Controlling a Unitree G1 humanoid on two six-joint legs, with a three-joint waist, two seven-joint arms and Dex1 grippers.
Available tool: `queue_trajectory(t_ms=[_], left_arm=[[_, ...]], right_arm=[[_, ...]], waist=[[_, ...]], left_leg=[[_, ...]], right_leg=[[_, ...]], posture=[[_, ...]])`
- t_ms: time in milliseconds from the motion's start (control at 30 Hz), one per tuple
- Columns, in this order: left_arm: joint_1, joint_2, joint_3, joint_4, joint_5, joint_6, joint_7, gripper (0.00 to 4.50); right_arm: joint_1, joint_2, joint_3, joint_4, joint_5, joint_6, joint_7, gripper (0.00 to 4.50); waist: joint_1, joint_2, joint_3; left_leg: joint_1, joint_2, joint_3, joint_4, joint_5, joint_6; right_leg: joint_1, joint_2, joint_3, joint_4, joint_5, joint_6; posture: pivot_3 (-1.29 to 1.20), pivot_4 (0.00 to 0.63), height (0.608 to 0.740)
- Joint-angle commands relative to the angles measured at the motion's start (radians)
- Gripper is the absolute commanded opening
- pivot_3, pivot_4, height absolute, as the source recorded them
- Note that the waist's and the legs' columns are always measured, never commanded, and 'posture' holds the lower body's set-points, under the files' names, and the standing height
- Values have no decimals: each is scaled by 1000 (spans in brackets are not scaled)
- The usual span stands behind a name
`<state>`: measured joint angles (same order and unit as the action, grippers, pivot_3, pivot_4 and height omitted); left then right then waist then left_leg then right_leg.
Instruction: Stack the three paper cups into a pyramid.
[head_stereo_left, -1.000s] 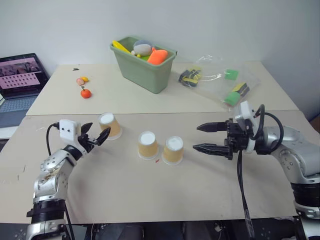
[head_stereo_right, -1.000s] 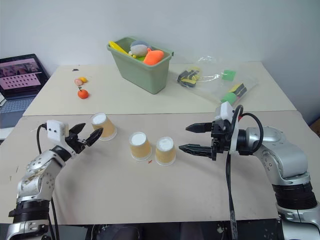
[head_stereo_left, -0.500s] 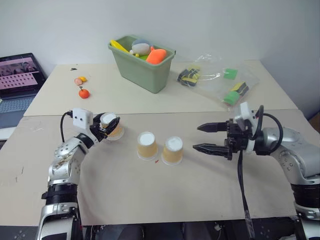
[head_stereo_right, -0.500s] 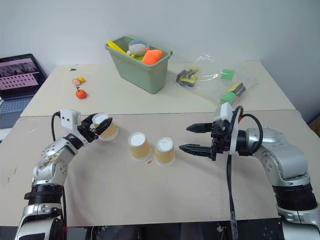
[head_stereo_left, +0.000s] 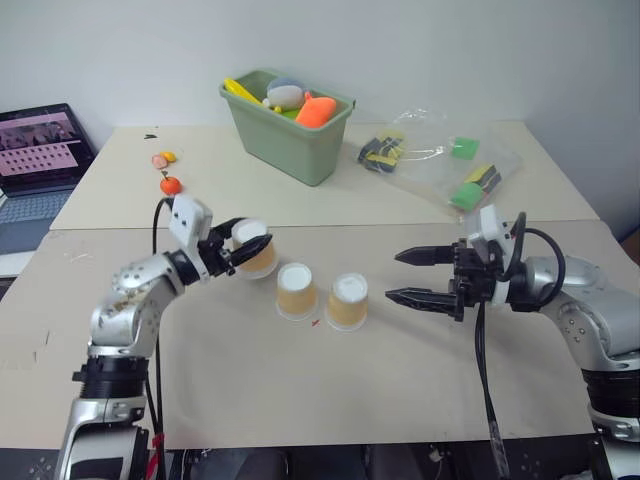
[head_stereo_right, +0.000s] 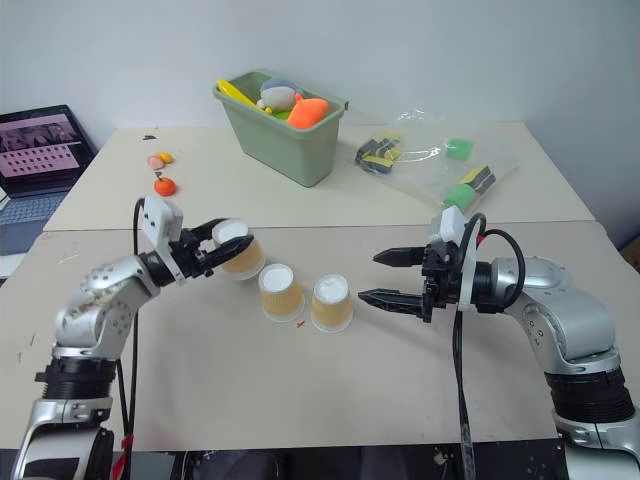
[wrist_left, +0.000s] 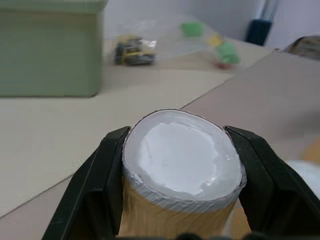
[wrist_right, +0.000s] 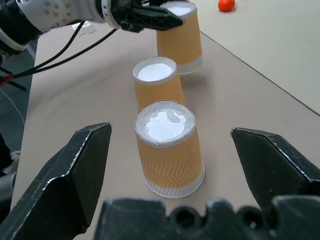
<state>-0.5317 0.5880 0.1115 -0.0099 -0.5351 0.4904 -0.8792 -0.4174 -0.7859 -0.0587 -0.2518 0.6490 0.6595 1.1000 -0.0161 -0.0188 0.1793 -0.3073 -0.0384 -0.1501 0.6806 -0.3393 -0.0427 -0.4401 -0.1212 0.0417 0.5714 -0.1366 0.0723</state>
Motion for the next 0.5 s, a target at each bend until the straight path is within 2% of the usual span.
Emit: queue_trajectory(t_ms=[33,167,300,500], left_arm=[[-89,64,-9,-84,-92,101,-111,2568],[-221,98,7,-19,-142,174,-165,2568],[-335,82,0,55,-162,207,-198,2568],[-332,23,-80,-10,-196,267,-260,2568]], right_arm=[[-9,-6,-30,-28,9,-21,-3,4500],[3,-6,-35,-37,11,-20,-10,4500],[13,-10,-45,-47,15,-17,-18,4500],[30,-14,-63,-65,22,-11,-33,4500]], waist=[[-1,0,0],[-7,0,0],[-7,0,0],[-6,0,0]], left_leg=[[0,0,0,0,0,0],[0,0,0,0,0,1],[0,0,0,0,0,1],[0,0,0,0,0,0]], right_leg=[[0,0,0,0,0,0],[0,0,0,0,0,0],[0,0,0,0,0,0],[0,0,0,0,0,0]], posture=[[0,150,740],[0,150,740],[0,150,740],[0,150,740]])
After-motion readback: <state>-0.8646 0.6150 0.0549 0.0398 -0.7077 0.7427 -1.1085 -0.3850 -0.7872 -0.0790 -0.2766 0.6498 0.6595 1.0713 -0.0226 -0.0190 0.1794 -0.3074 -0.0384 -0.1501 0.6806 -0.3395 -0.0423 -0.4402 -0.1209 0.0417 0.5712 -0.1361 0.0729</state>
